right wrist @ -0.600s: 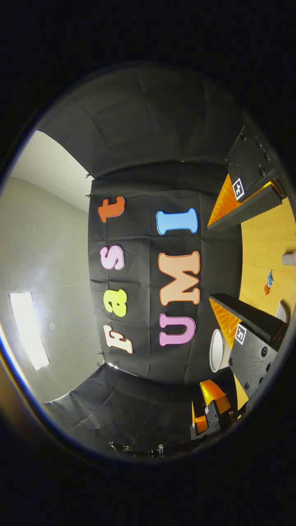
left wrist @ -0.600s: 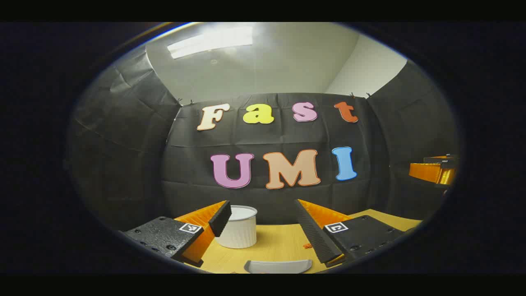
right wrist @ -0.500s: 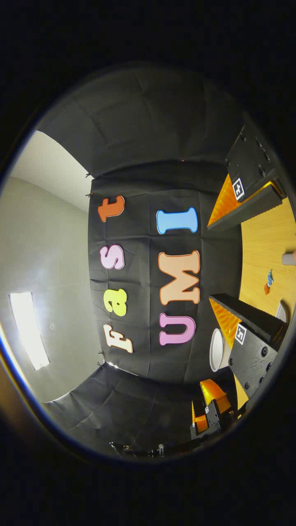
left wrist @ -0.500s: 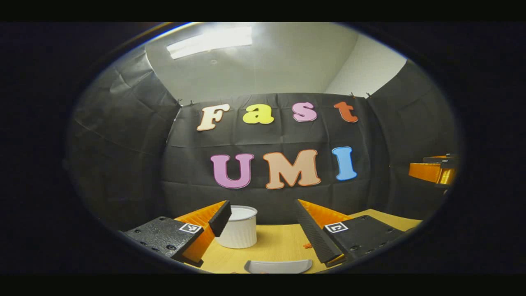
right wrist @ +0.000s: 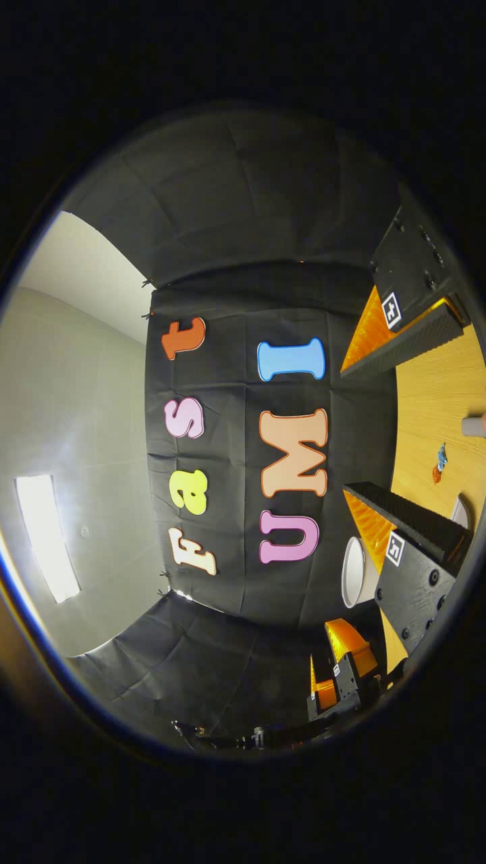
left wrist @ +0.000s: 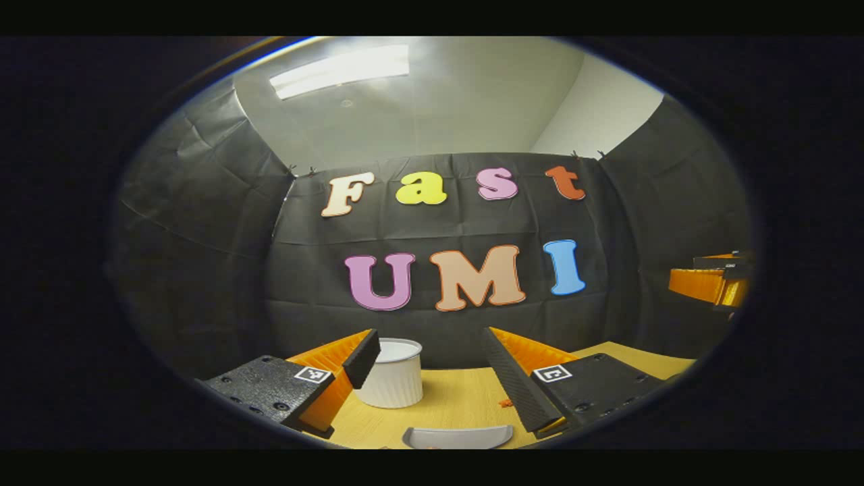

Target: Pick up the small broom and dustpan from the desktop, sweep the trash into the dustpan with the broom, and then empty the trash into the garbage bin.

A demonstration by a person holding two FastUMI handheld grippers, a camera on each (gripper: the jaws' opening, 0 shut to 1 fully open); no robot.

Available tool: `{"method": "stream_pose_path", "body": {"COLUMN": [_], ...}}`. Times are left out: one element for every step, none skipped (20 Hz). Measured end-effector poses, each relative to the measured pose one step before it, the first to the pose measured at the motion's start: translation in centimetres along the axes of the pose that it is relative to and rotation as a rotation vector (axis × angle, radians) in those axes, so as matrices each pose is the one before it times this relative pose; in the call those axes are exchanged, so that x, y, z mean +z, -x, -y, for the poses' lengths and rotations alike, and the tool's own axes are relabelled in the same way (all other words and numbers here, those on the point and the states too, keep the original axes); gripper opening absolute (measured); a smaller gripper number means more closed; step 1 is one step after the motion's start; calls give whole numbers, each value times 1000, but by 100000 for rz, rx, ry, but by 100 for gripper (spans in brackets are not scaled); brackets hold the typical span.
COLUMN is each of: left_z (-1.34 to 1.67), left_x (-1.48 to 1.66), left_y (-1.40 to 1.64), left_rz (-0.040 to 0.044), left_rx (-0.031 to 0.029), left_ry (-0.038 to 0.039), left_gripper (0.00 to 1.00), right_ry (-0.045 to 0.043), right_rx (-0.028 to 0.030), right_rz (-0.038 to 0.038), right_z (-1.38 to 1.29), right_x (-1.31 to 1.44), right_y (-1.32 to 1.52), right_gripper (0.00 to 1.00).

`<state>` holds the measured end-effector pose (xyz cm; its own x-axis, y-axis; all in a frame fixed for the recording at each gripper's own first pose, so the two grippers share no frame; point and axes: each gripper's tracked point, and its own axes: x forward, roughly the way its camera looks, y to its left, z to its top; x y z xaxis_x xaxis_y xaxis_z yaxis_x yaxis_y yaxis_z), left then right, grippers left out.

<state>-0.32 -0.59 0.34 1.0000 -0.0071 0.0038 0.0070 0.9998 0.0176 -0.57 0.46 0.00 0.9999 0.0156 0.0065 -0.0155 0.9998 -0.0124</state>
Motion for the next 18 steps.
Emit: {"method": "stream_pose_path", "body": {"left_z": [-26, 24, -73, -56, -75, 16, -126, 14, 56, 67, 96, 68, 93, 24, 126, 19, 168, 80], "left_x": [-19, 19, -99, -4, -126, 10, 37, 57, -152, -12, -62, 18, -38, 43, -68, -52, -102, 49], "left_y": [64, 6, 50, -7, 80, 56, -62, -53, 44, 29, 39, 35, 30, -36, 20, -42, 13, 25], "left_rz": [173, -21, -133, -43, -210, -81, 60, -92, -80, -110, -202, -38, -171, 48, -54, -247, -275, -31], "left_rx": [-29, 10, 166, 394, 158, 160, 232, 3, 12, -235, -45, -194, -44, -47, -213, -46, -108, -38], "left_ry": [-111, -114, 36, 85, 111, 28, 30, -142, -97, 137, -3, 13, -54, 14, 27, -134, -193, -97], "left_gripper": [93, 92, 93, 93, 93, 93, 93, 92, 92, 92, 92, 93, 93, 93, 93, 93, 93, 93], "right_ry": [-94, -217, -128, 110, 59, -37, -260, -171, 40, -100, -195, -84, -103, -83, -1, -39, -181, -237], "right_rx": [-208, -189, -397, -526, -281, -229, 92, -5, -176, 311, 132, 38, 32, 156, -42, 205, 307, 230], "right_rz": [248, 205, 7, -378, -132, -180, -27, 139, -33, -281, -206, -45, -163, -32, -25, -69, 42, 174], "right_z": [61, 50, 64, 102, 93, 67, -14, -67, 60, -23, -73, 1, -13, 54, 70, 29, -77, -14], "right_x": [68, 126, 8, -157, -142, -90, 36, 99, -84, -100, 0, 8, -17, -57, 19, -40, -47, 87], "right_y": [74, -62, 107, -142, 13, -31, 133, 131, -17, -141, 46, -9, 34, -10, 14, 39, 79, -37], "right_gripper": [92, 92, 92, 92, 92, 92, 92, 92, 92, 92, 92, 92, 92, 92, 92, 92, 92, 92]}}
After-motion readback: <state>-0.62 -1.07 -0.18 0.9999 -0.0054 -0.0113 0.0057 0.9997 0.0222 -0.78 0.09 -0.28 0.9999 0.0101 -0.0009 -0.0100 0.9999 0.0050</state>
